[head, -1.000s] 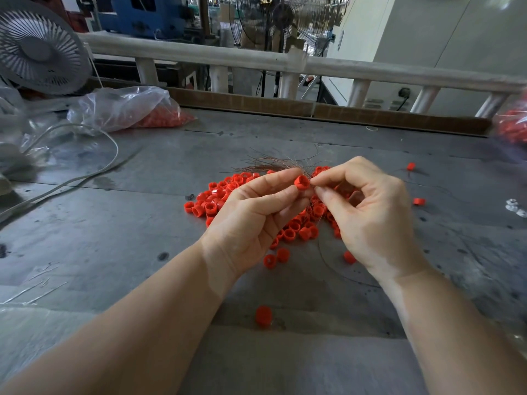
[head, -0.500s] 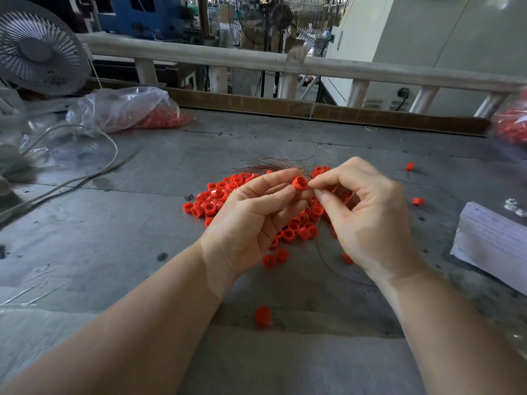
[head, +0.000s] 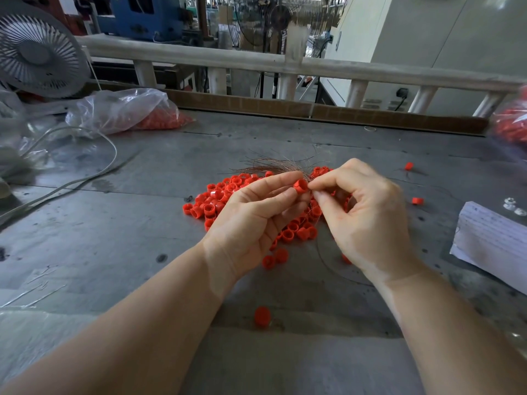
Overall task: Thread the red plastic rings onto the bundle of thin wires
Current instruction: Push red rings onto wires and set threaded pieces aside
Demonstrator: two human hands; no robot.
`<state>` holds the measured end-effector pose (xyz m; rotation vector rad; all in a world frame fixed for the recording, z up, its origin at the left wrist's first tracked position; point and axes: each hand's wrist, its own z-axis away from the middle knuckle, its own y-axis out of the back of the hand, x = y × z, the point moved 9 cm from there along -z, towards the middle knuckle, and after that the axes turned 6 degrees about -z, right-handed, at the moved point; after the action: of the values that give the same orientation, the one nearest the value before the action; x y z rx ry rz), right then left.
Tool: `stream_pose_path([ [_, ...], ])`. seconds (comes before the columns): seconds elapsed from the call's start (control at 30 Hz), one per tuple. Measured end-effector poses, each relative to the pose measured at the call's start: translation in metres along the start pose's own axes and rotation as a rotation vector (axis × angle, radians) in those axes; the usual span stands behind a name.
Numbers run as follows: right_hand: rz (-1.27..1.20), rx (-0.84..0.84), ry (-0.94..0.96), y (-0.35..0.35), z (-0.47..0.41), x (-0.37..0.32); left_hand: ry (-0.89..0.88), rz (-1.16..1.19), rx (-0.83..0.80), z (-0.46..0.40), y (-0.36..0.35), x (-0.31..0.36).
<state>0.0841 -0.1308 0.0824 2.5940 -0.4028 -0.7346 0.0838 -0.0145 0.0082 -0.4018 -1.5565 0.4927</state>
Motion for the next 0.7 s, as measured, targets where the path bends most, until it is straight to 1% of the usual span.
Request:
stream_pose_path([
  [0.27, -0.022, -0.007, 0.009, -0.0008, 0.0005, -0.0016, 0.006, 0.027, 0.006, -0.0006, 0.0016, -0.0008],
  [0.5, 0.016, -0.006, 0.014, -0.0001, 0.0002, -0.0014, 0.046, 0.054, 0.001, 0.0002, 0.001, -0.0014],
  [0.7, 0.014, -0.011, 0.024, -0.0006, 0.0005, -0.0015, 0.055, 0.064, 0.04, 0.001, 0.0029, -0.0025],
])
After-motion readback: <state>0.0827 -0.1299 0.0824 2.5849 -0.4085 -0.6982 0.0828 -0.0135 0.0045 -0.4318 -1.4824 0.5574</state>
